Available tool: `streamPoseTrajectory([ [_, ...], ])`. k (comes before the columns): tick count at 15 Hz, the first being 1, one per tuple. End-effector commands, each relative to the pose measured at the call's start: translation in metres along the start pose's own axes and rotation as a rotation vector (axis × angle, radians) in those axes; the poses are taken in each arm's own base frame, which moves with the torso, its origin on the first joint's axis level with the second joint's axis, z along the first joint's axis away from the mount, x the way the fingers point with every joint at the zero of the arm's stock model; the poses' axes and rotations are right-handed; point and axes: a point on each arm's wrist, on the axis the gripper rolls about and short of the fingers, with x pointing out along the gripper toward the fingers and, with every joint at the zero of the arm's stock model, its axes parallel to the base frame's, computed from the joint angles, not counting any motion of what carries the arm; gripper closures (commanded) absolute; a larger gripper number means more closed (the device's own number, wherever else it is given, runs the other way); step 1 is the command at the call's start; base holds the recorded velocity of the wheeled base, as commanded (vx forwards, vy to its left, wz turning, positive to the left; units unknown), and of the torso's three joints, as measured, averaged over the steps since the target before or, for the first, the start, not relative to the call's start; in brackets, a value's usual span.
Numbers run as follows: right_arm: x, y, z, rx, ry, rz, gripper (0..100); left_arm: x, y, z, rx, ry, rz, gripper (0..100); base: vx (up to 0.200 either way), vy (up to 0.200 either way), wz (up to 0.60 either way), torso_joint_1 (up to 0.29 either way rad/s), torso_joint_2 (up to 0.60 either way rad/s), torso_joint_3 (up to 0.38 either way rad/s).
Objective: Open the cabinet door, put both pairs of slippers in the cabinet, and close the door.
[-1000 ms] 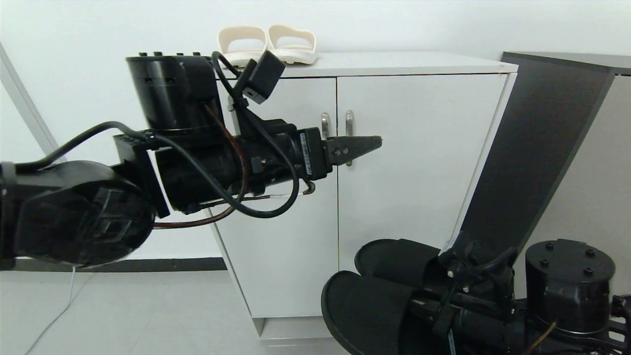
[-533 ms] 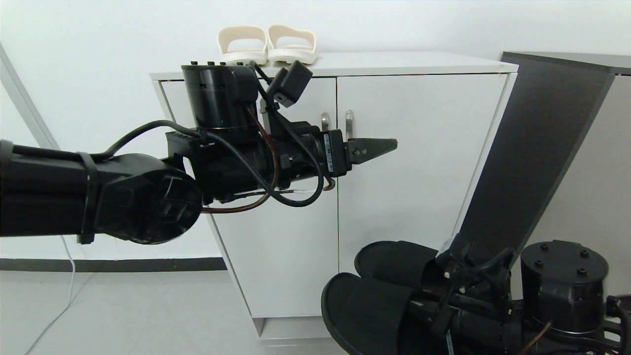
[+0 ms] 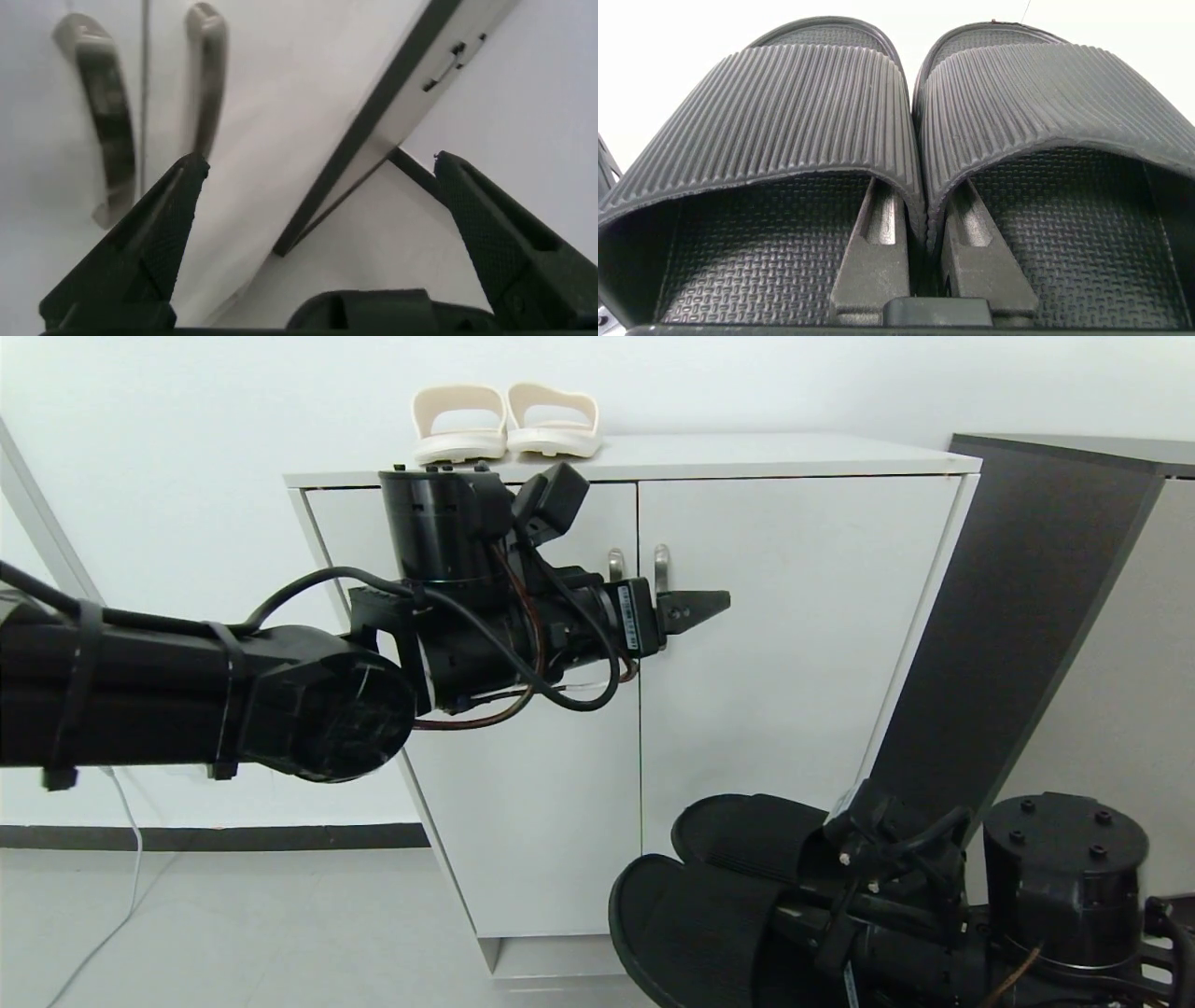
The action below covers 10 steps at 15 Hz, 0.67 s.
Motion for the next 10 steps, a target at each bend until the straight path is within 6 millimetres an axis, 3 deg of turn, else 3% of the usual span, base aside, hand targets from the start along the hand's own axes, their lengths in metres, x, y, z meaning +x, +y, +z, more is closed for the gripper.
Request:
streamPoseTrajectory([
  [1, 0.000, 0.000, 0.000, -0.001, -0.003, 0.000, 100, 0.011, 0.005, -0.001, 0.000, -0.007, 0.021, 0, 0.000, 0.000, 0.00, 0.000, 0.00, 0.000],
  [10, -0.002, 0.000, -0.001, -0.004, 0.000, 0.000, 100, 0.034, 0.012, -0.002, -0.003, -0.014, 0.023, 0, 0.000, 0.000, 0.00, 0.000, 0.00, 0.000],
])
